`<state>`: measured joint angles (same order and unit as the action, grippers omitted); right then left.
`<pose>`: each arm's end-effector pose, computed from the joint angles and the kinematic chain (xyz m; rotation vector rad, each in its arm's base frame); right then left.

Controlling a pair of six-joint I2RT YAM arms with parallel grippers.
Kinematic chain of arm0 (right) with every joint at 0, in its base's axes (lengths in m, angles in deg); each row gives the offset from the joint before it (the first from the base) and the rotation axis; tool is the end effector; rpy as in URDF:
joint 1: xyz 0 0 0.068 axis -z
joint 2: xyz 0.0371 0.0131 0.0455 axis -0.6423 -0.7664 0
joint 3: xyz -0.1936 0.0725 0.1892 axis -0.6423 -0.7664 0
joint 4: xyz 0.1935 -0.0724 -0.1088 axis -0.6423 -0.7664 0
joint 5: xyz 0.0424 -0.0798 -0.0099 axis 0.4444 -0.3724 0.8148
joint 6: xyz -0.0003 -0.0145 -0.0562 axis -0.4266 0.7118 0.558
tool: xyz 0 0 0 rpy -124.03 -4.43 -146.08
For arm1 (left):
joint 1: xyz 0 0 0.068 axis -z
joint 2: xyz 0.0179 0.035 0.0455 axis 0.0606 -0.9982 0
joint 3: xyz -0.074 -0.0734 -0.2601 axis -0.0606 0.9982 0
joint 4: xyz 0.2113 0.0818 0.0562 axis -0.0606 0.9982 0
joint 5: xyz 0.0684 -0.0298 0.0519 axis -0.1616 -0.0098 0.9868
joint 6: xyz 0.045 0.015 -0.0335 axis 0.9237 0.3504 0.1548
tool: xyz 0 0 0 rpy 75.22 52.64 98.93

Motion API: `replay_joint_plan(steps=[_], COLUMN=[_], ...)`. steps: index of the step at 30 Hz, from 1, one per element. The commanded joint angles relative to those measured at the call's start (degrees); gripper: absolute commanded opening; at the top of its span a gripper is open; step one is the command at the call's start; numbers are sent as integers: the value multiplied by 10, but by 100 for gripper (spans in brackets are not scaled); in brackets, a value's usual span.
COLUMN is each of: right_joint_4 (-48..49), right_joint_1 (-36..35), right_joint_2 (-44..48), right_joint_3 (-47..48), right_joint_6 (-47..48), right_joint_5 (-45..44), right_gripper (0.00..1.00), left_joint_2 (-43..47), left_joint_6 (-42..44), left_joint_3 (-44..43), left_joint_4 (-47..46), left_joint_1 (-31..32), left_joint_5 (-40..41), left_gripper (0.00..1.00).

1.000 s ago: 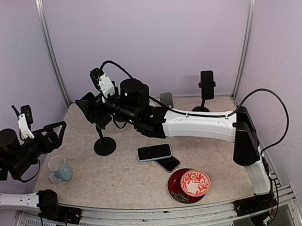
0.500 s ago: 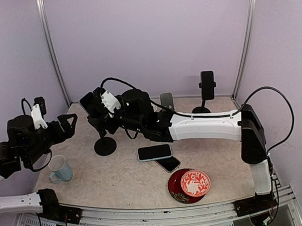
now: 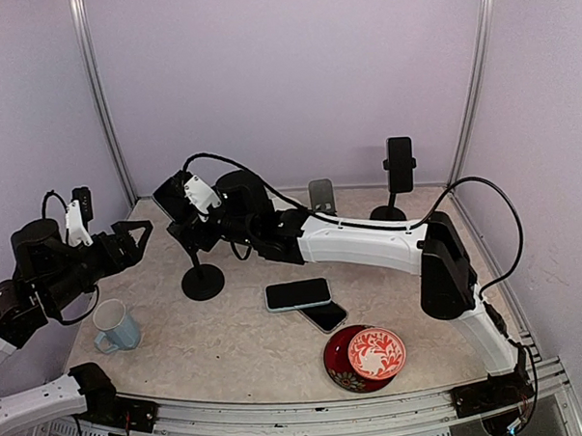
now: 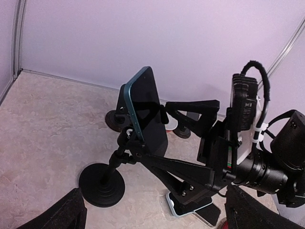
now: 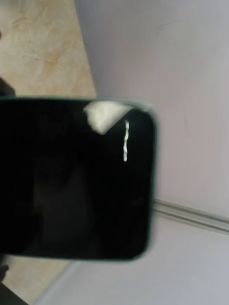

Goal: Place the phone on the phone stand
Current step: Place the phone stand with the phone at the center of the board.

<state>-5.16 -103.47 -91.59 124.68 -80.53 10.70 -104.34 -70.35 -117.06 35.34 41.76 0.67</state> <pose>0.2494 0.4920 0.3032 -0.9143 1.4937 0.6959 0.0834 -0.0496 0.3300 -0.1111 1.8270 -0.5854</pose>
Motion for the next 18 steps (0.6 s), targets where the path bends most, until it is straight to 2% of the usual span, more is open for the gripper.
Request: replay_joint_plan(steps=[1,4,7,11,14,16,18], right_joint_4=[-16,-16,-11,17,18,13,9], right_joint_1=[8,13,14,13,12,11,5], right_joint_2=[-22,-25,-27,-18,-8,0,9], right_joint_3=[25,29,27,5,-5,-12,-25], right_joint_6=[-7,-10,-16,-19,-38,-53,-60], right_joint_5=[9,9,9,80,94,96,97], right_gripper=[100,100,96,93,93,94,100], left_joint_2=[10,7,2,-2,-2,1,7], left_joint_6=[16,19,22,24,23,22,22], left_joint_3=[5,3,2,7,10,13,16], left_joint_4=[-9,-10,-12,-22,-22,-21,-21], left_joint_1=[-4,-3,-4,-4,-4,-4,-4], left_joint_5=[-13,-12,-11,-15,-15,-13,-10], left_gripper=[99,99,99,99,99,99,99])
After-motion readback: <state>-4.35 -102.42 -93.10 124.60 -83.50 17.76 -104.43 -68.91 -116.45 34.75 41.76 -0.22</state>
